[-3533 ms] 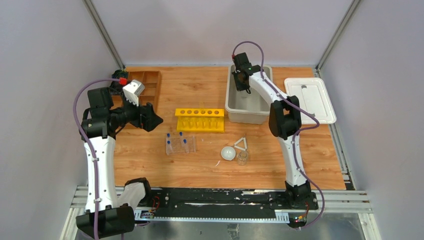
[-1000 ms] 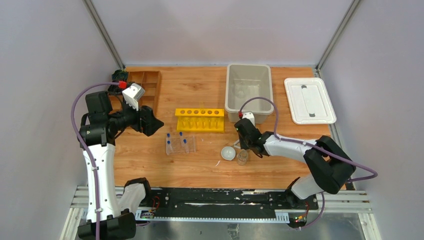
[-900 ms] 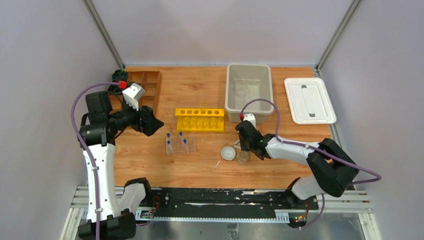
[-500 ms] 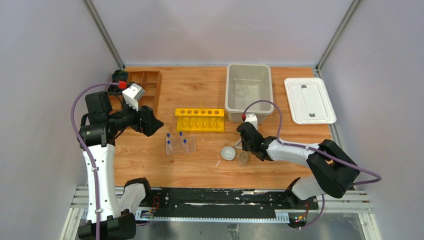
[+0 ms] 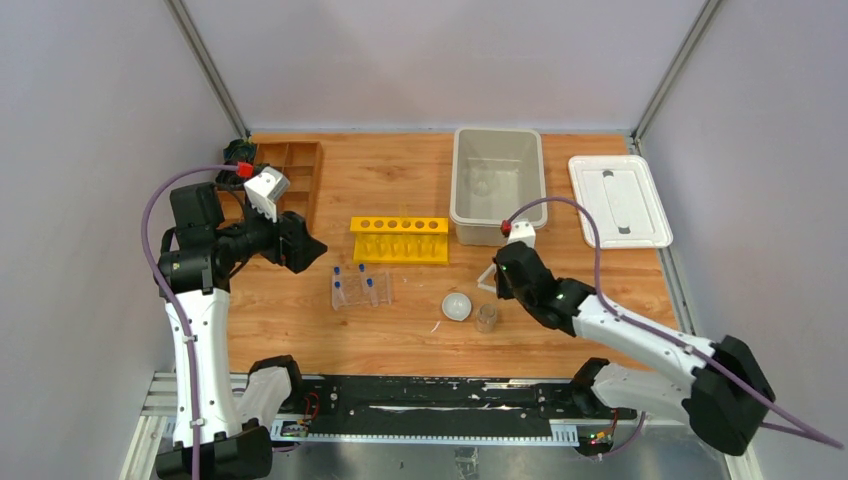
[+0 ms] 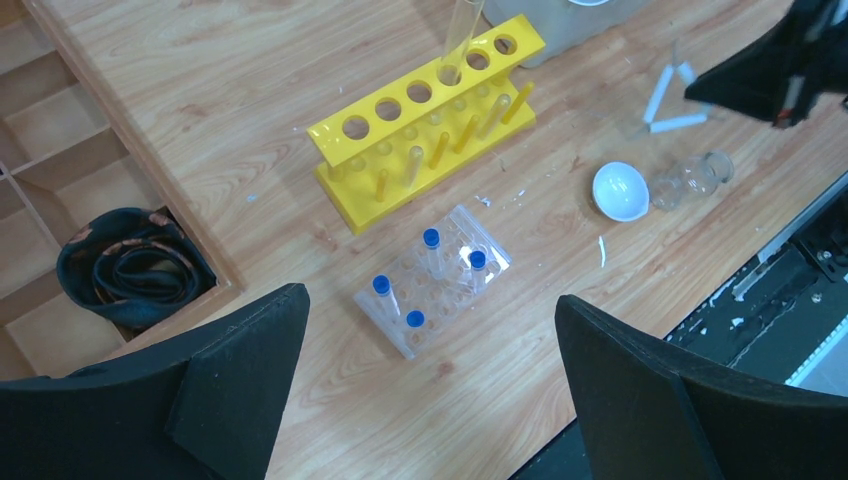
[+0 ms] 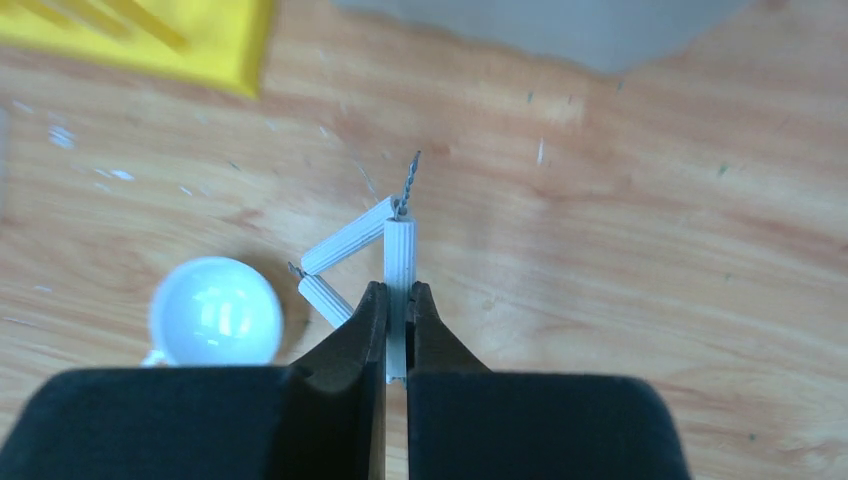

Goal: Organize the chemistry lab equipment

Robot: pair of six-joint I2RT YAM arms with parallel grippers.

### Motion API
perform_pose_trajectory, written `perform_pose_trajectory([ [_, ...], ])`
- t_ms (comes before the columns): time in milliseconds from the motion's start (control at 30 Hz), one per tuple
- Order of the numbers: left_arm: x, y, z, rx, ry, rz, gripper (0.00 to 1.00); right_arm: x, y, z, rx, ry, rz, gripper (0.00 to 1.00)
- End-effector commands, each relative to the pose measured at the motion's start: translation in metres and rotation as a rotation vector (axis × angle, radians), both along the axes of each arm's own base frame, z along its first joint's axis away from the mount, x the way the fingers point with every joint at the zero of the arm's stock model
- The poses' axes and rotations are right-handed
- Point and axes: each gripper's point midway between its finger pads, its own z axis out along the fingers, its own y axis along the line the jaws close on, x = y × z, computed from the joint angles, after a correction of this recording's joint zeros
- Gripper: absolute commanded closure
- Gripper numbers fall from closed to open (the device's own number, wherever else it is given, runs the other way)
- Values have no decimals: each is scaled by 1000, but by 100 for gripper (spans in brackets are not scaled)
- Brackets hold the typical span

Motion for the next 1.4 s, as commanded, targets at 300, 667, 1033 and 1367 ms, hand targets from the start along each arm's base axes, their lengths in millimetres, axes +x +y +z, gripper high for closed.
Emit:
perform_pose_trajectory([
  [300, -2, -3, 13, 0, -45, -22, 0, 59, -27, 203, -4, -296, -69, 100],
  [667, 0, -2, 6, 9, -34, -30, 0, 210, -57, 170, -189, -59, -211, 100],
  [1033, 10, 2, -4, 21, -4, -40, 1, 287, -54, 97, -415, 58, -220, 100],
  [1367, 14, 4, -5, 30, -2, -41, 1, 303, -44, 47, -388, 95, -210, 100],
])
